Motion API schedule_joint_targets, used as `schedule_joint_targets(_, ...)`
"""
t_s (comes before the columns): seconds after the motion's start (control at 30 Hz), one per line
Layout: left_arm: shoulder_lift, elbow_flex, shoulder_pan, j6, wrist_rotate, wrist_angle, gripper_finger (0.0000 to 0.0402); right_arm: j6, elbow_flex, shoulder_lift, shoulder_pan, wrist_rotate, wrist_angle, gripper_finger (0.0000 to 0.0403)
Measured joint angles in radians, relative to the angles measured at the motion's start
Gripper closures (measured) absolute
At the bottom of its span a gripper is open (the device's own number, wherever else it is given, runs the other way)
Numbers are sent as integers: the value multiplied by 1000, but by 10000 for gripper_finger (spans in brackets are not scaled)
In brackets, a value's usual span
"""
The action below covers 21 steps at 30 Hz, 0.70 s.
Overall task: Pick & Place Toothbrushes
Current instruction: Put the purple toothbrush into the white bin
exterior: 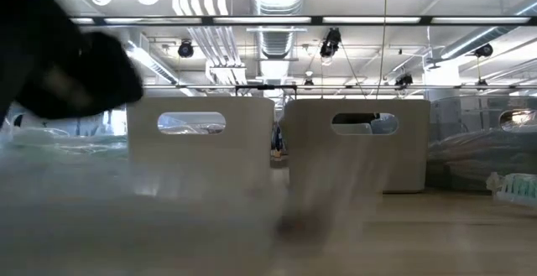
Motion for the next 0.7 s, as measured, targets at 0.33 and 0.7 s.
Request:
schedule_joint_targets(0.33, -212, 8, -3, 243, -229, -50, 386, 50, -7, -48, 2, -1, 1, 394)
schedule_joint_targets(0.7, -271, 9, -56, 1388, -424, -119, 386, 233, -156, -195, 93, 66, 4, 394)
